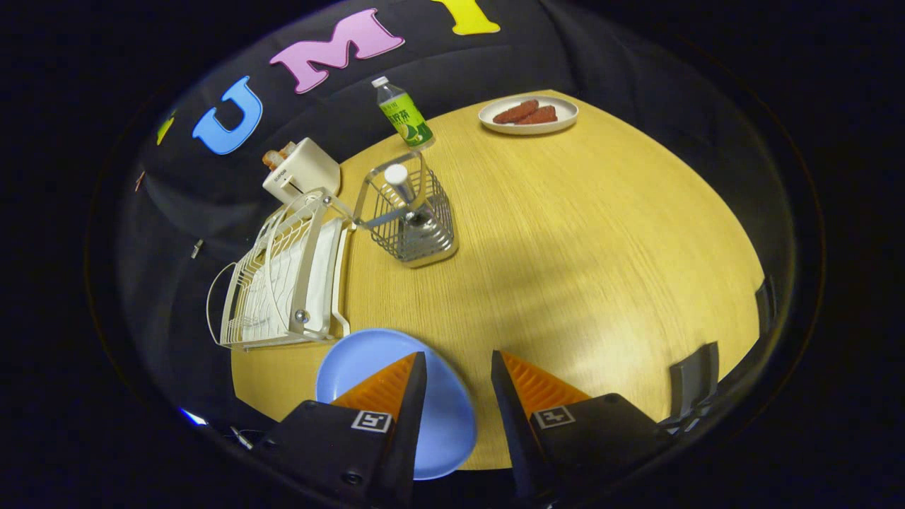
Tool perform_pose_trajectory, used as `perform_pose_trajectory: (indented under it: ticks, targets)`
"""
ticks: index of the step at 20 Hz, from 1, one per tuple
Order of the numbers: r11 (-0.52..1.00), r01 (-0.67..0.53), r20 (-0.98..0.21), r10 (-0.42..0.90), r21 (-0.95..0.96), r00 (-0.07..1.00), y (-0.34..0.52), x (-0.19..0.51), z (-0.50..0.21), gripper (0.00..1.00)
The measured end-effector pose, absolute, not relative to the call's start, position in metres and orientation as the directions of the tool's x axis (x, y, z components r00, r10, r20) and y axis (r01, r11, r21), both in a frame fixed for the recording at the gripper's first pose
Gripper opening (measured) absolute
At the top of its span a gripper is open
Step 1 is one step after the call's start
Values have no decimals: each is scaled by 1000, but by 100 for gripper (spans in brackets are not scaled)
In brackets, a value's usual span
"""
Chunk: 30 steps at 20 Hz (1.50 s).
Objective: Take the plate from the dish rack, then take the spoon from the basket and place it into the plate.
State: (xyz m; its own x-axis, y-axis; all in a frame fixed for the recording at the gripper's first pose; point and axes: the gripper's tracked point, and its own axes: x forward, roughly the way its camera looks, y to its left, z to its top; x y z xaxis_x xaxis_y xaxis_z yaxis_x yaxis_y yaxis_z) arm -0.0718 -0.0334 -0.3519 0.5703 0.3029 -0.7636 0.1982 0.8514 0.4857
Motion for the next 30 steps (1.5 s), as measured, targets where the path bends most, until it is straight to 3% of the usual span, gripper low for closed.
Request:
perform_pose_trajectory:
  ticks: [5,15,22,25,30]
  targets:
    - [909,89,-695,246,408,676,-52,-22,-297,75]
    - [956,-30,-728,244,293,641,-44,49,-302,71]
    - [965,-54,-765,238,258,599,-39,49,-319,46]
    - [962,-55,-761,247,268,600,-35,51,-317,24]
    - [960,-73,-758,258,270,599,-29,50,-313,13]
